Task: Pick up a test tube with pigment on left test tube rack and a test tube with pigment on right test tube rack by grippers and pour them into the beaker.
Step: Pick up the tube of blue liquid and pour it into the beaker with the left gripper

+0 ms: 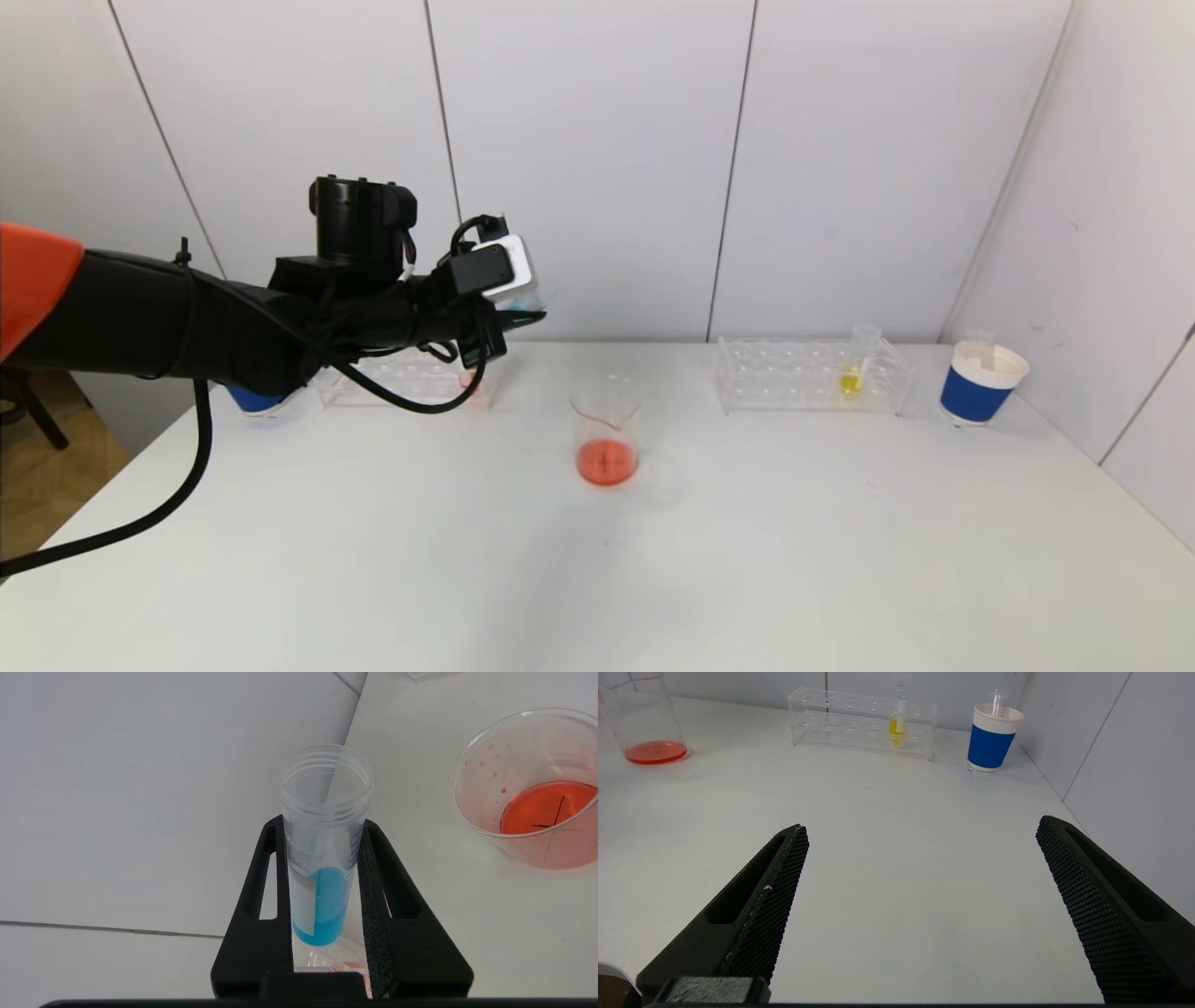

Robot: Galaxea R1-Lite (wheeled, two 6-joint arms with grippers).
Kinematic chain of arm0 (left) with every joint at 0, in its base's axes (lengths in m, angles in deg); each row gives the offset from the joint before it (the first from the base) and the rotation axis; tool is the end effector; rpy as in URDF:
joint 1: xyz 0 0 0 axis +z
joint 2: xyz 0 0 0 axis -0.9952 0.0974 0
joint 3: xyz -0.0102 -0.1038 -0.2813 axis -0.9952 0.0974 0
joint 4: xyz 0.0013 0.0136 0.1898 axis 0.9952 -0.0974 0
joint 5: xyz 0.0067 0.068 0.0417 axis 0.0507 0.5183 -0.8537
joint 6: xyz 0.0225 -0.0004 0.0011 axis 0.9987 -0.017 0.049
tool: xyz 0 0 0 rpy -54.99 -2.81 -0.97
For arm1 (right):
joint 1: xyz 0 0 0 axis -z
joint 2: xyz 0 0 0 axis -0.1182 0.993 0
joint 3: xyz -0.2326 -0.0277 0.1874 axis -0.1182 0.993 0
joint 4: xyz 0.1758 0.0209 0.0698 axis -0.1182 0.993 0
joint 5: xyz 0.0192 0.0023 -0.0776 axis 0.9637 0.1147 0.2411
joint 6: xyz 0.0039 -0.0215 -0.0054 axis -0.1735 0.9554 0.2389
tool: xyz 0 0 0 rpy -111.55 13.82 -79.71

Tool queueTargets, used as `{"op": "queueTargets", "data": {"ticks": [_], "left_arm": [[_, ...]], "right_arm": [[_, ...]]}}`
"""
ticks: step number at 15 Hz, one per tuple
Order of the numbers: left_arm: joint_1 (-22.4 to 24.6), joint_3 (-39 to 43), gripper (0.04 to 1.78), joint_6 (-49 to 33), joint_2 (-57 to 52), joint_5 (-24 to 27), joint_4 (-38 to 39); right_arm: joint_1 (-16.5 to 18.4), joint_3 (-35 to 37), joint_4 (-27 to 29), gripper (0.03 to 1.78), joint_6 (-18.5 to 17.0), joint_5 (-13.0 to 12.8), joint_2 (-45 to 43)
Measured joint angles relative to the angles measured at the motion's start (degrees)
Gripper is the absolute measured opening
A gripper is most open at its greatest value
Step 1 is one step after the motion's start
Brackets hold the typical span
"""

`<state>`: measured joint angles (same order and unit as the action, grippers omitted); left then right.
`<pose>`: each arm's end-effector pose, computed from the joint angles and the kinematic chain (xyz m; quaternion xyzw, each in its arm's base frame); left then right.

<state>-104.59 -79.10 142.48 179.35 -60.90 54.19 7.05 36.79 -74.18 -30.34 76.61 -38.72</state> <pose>0.3562 -0.1406 0.2098 0.4300 -0.0620 -0.3870 0.8133 -0.0229 0.0004 0.0756 -0.0487 -0.0008 0.0052 0.9988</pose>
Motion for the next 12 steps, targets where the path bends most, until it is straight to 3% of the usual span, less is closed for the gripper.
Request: {"op": "queueTargets", "data": {"ticks": [12], "left_arm": [[-3.41,0.18,0.44,9.85,2.01,-5.84,-0.85]], "right_arm": [[0.00,0.00,0.00,1.77,0.00,0.00,0.00]]}}
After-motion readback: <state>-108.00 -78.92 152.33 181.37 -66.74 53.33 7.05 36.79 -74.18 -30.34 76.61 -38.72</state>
